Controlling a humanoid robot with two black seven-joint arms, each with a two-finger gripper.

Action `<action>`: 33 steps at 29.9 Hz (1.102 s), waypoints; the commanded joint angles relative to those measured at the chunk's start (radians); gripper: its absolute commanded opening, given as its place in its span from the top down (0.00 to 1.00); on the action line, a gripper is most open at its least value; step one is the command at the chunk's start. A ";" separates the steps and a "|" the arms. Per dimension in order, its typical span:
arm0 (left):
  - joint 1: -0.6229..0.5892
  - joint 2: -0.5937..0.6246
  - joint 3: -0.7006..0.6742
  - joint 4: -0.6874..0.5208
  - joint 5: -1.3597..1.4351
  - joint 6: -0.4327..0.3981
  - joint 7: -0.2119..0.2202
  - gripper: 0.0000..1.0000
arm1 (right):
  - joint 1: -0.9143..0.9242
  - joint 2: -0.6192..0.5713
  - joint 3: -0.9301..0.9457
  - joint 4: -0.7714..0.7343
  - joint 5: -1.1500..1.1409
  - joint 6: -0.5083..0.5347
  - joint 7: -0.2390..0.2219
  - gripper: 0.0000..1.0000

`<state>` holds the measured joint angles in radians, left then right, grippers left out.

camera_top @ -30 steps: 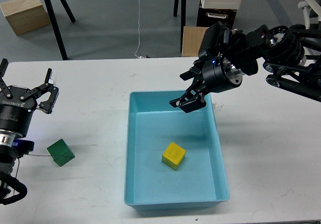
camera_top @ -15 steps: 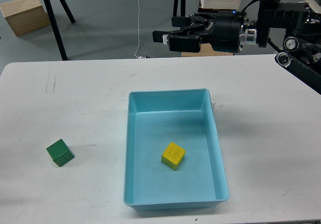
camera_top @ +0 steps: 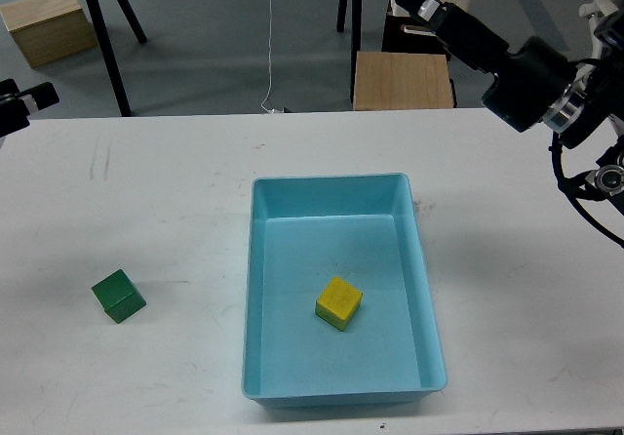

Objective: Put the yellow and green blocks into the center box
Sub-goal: 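Reach the left gripper down to the green cube and grasp it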

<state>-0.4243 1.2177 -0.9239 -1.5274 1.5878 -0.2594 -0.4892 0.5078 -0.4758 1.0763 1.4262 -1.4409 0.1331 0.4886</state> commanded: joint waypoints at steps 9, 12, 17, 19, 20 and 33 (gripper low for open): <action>-0.005 -0.015 0.175 -0.116 0.594 -0.003 0.000 0.01 | -0.420 -0.004 0.296 0.160 0.004 -0.009 0.000 0.03; -0.008 -0.021 0.230 -0.112 0.594 -0.011 0.000 0.01 | -0.494 -0.004 0.356 0.175 0.013 -0.029 0.000 0.03; -0.031 -0.033 0.277 -0.109 0.594 -0.041 0.000 0.01 | -0.590 -0.004 0.422 0.188 0.083 -0.050 0.000 0.03; -0.039 -0.047 0.287 -0.108 0.594 -0.085 0.000 0.01 | -0.621 -0.004 0.445 0.188 0.129 -0.055 0.000 0.03; -0.039 -0.058 0.290 -0.106 0.594 -0.108 0.000 0.00 | -0.636 -0.004 0.453 0.188 0.148 -0.059 0.000 0.03; -0.039 -0.175 0.298 -0.025 0.594 -0.152 0.000 0.00 | -0.732 -0.003 0.456 0.174 0.181 -0.147 0.000 0.03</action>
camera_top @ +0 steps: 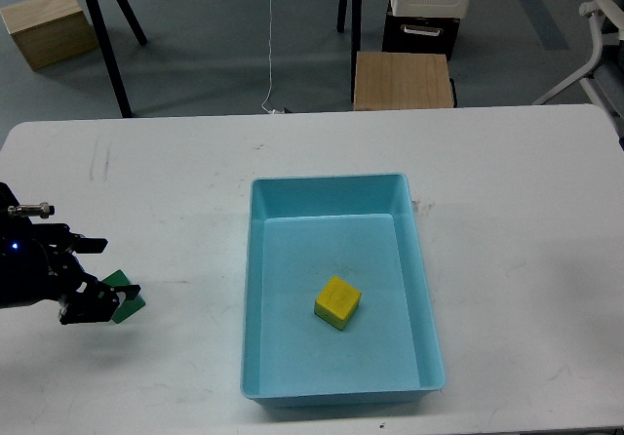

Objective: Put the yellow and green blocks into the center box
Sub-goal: 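Reach the left gripper down to the green cube and grasp it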

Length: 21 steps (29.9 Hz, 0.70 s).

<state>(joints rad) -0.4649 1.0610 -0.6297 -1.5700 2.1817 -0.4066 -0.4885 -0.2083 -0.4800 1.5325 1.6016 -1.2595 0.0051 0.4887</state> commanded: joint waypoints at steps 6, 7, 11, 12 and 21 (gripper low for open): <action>-0.078 -0.061 0.131 0.106 0.000 0.005 0.000 0.00 | -0.026 0.001 0.000 -0.002 0.000 -0.033 0.000 0.03; -0.092 -0.070 0.146 0.120 0.000 0.006 0.000 0.00 | -0.028 0.001 0.000 -0.002 0.000 -0.037 0.000 0.03; -0.115 -0.104 0.173 0.169 0.000 0.006 0.000 0.00 | -0.033 0.001 0.000 -0.002 0.000 -0.042 0.000 0.03; -0.115 -0.108 0.173 0.177 0.000 0.006 0.000 0.00 | -0.033 0.001 0.000 -0.002 0.000 -0.042 0.000 0.03; -0.113 -0.130 0.186 0.215 0.000 0.008 0.000 0.02 | -0.043 0.004 0.000 0.000 0.000 -0.043 0.000 0.03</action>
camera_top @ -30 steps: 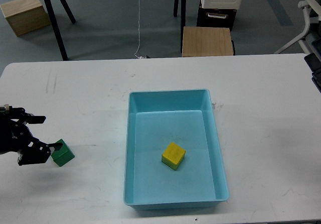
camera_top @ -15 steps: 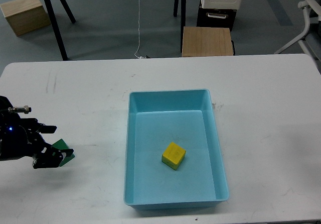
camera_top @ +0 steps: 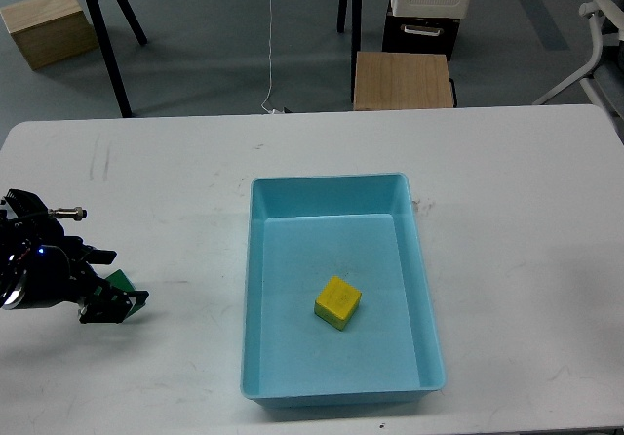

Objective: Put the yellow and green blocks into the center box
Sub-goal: 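Reach the left gripper down to the green cube and grasp it, then lift the green cube with the left gripper over the tray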

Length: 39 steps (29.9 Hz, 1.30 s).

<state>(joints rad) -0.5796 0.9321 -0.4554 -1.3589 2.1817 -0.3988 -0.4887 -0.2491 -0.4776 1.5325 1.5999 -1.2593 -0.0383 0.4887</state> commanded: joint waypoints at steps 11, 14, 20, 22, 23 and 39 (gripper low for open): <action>-0.002 -0.003 0.077 0.058 0.000 0.061 0.000 0.21 | -0.002 0.005 0.000 0.000 0.001 -0.019 0.000 0.03; -0.003 -0.003 0.077 0.064 0.000 0.077 0.000 0.44 | -0.002 0.007 0.000 0.000 0.001 -0.020 0.000 0.03; -0.003 -0.010 0.110 0.124 0.000 0.126 0.000 0.73 | -0.004 0.007 0.000 0.000 0.001 -0.020 0.000 0.03; -0.002 -0.010 0.115 0.139 0.000 0.130 0.000 0.78 | -0.004 0.008 0.000 0.000 0.001 -0.020 0.000 0.03; -0.003 -0.010 0.115 0.144 0.000 0.136 0.000 0.80 | -0.004 0.008 0.000 0.000 0.001 -0.020 0.000 0.03; -0.367 0.106 0.113 -0.152 0.000 0.288 0.000 0.90 | -0.104 0.010 0.009 -0.024 0.058 -0.107 0.000 0.03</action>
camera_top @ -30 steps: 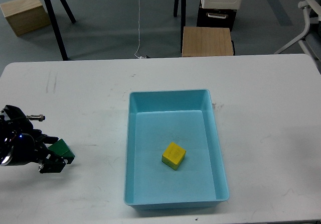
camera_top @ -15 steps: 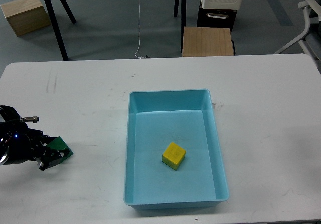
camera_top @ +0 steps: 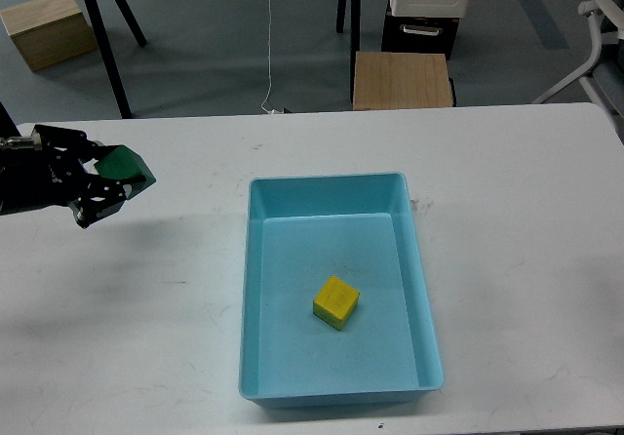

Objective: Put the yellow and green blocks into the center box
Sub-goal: 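Lift the green cube with the left gripper over the tray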

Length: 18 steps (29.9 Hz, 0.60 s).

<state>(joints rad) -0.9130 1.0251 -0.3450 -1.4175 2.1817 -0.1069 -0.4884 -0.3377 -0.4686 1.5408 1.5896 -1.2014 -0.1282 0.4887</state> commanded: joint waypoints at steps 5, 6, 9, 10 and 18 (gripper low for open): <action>-0.067 -0.017 0.003 -0.184 0.000 -0.010 0.000 0.90 | -0.041 -0.001 0.001 -0.054 0.000 -0.045 0.000 0.03; -0.082 -0.037 0.003 -0.192 0.000 -0.023 0.000 0.90 | -0.049 -0.001 0.001 -0.063 0.000 -0.048 0.000 0.03; -0.135 -0.118 0.005 -0.196 0.000 -0.107 0.000 0.90 | -0.066 -0.001 0.001 -0.103 0.002 -0.054 0.000 0.03; -0.158 -0.144 0.006 -0.196 0.000 -0.144 0.000 0.90 | -0.067 -0.001 0.001 -0.115 0.002 -0.054 0.000 0.03; -0.273 -0.417 0.018 -0.193 0.000 -0.382 0.000 0.88 | -0.072 -0.001 0.002 -0.206 0.039 -0.076 0.000 0.03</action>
<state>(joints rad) -1.1640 0.6976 -0.3358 -1.6129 2.1815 -0.4627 -0.4888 -0.4094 -0.4692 1.5424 1.4060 -1.1836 -0.2004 0.4887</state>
